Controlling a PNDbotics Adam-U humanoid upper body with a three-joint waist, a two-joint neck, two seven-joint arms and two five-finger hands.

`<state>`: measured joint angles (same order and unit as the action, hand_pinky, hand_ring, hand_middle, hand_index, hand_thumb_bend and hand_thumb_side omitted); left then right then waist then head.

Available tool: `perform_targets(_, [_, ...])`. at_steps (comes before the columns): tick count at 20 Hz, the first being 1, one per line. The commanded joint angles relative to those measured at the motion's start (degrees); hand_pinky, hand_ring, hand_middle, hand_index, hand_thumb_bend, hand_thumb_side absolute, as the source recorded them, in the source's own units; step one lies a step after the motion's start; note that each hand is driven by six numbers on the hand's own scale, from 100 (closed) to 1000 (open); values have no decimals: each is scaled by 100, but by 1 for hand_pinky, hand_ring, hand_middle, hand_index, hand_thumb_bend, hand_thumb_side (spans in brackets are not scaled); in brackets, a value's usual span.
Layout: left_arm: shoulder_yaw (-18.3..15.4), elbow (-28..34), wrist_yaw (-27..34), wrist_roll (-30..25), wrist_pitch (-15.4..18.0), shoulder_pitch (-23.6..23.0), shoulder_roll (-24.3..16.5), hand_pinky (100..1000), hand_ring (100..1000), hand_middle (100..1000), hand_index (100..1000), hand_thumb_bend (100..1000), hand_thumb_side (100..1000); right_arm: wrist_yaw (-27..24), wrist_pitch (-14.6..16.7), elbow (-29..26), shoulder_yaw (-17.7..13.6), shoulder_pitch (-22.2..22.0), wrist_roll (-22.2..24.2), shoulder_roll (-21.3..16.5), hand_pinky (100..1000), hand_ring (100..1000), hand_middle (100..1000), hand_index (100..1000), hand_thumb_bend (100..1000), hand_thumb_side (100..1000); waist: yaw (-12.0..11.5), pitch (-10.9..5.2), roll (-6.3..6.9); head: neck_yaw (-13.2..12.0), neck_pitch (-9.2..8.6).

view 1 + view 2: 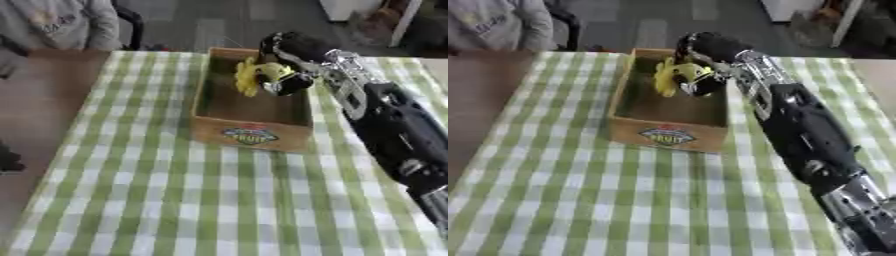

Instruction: Pick up objects on the table and place them in the box.

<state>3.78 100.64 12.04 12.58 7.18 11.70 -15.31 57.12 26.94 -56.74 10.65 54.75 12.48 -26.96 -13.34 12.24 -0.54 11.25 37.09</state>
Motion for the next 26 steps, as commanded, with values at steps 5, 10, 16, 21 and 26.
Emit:
perform_targets(5, [-25, 113, 4, 20, 21, 75, -59, 503, 526, 498, 607, 204, 559, -432, 35, -239, -38, 28, 611, -184, 608, 747, 798, 837, 100, 263, 84, -108, -9, -46, -101])
perform_targets(10, [-32, 112, -3, 30, 26, 62, -71, 503, 526, 497, 607, 206, 558, -628, 34, -491, 4, 12, 1030, -279, 662, 788, 846, 877, 100, 282, 118, -138, -18, -65, -104])
perform_targets(16, [-60, 109, -17, 57, 31, 30, -91, 502, 525, 497, 606, 208, 556, -892, 112, -1026, 32, -57, 1014, -503, 646, 766, 829, 867, 100, 264, 203, -166, -25, -130, -100])
perform_targets(21, [-106, 101, -42, 101, 44, 6, -111, 502, 525, 496, 606, 210, 556, -1647, 240, -1709, -13, -382, 603, -919, 611, 729, 797, 851, 100, 217, 348, -176, -52, -247, -124])
perform_targets(26, [-140, 96, -68, 137, 60, 3, -126, 502, 525, 497, 606, 212, 556, -2085, 99, -2512, -217, -897, 259, -1452, 613, 731, 796, 850, 100, 205, 506, -172, -78, -378, -162])
